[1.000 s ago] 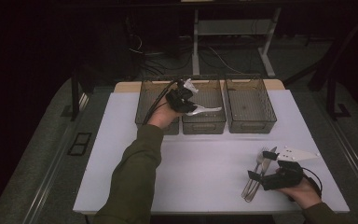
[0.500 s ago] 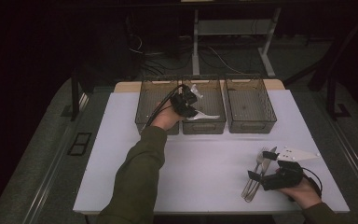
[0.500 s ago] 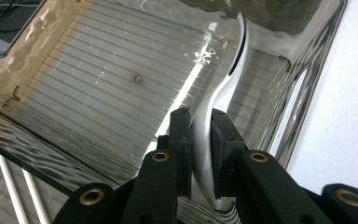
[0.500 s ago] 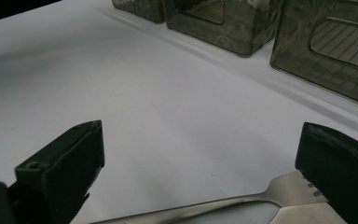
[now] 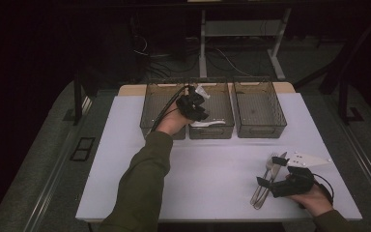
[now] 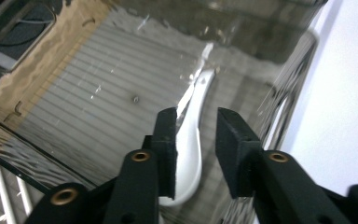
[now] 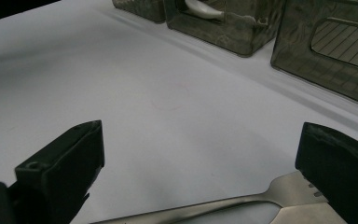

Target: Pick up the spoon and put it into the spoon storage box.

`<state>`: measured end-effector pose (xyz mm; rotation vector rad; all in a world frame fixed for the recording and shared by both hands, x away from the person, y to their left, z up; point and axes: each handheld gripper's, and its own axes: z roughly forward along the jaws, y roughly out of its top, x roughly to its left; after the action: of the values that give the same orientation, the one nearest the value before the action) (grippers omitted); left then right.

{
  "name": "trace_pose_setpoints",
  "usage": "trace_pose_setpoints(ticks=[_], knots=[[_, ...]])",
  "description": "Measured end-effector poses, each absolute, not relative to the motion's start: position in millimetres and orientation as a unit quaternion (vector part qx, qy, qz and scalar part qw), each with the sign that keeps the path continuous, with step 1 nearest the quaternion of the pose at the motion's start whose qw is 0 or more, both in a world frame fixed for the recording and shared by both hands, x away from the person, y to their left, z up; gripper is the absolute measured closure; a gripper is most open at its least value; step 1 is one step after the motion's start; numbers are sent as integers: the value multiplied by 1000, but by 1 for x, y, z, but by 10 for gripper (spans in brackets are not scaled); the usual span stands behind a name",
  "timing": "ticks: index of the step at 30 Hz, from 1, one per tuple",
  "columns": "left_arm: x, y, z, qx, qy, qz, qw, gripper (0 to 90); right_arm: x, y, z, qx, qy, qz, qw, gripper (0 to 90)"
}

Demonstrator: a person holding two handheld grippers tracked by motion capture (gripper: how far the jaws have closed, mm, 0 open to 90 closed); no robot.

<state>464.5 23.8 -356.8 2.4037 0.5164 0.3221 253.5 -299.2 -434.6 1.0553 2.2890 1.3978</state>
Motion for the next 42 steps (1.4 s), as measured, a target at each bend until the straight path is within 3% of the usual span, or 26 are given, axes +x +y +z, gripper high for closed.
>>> trace_pose_setpoints(ticks=[6, 13, 28, 37, 42], knots=[[454, 31, -345, 886, 221, 84, 398, 557, 254, -299, -435, 363, 787, 481, 130, 12], [434, 41, -340, 872, 220, 69, 432, 473, 254, -299, -435, 363, 789, 479, 130, 12], [382, 67, -336, 854, 201, 80, 473, 337, 254, -299, -435, 365, 789, 478, 130, 12], [355, 86, -355, 851, 217, 89, 470, 244, 253, -298, -435, 370, 788, 476, 125, 12], [341, 100, -368, 848, 224, 90, 472, 240, 255, -299, -435, 368, 787, 477, 131, 12]])
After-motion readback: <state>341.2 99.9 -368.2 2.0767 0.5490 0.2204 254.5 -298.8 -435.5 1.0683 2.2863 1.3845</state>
